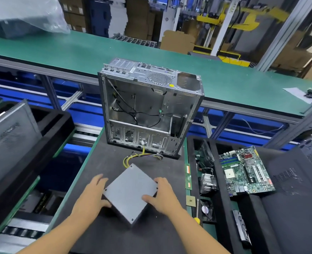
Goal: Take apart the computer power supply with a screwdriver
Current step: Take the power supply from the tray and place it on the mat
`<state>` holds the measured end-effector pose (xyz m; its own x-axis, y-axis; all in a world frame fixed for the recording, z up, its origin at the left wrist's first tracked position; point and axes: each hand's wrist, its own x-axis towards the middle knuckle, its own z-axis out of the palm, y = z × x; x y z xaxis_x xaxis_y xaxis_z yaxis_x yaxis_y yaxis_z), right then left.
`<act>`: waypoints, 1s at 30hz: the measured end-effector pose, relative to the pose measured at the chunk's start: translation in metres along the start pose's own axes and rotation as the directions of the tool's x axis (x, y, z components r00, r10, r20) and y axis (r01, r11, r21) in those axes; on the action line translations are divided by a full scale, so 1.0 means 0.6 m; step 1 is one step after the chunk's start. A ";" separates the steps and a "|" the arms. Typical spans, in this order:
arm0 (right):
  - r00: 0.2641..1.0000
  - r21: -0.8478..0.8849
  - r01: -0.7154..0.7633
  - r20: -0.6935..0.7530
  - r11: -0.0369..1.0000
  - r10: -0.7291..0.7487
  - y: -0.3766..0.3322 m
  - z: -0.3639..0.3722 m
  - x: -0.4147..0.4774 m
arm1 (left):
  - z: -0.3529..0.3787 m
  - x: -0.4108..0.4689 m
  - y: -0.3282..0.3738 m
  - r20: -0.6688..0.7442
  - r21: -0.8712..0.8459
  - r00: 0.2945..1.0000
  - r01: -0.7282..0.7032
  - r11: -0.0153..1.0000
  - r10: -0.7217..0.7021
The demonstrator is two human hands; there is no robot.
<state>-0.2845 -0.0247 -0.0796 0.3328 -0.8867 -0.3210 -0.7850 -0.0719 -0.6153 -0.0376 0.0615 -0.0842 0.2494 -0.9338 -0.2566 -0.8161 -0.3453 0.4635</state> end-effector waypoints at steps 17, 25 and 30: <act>0.985 -0.306 -0.124 0.074 0.944 0.153 -0.047 0.019 -0.045 | 0.043 0.034 0.101 0.078 -0.152 0.995 0.078 0.985 -0.067; 0.979 -0.300 0.162 -0.070 0.940 -0.191 -0.022 0.057 -0.023 | 0.073 0.002 0.128 0.000 0.417 0.955 -0.270 0.868 0.297; 0.979 -0.223 0.154 -0.096 0.963 -0.179 -0.010 0.078 -0.018 | 0.078 0.009 0.115 0.040 0.465 0.948 -0.296 0.834 0.314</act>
<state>-0.2589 0.0066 -0.1061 0.4162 -0.8992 -0.1350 -0.8208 -0.3076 -0.4813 -0.1173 0.0371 -0.0934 -0.0409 -0.9905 -0.1314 -0.9972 0.0322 0.0681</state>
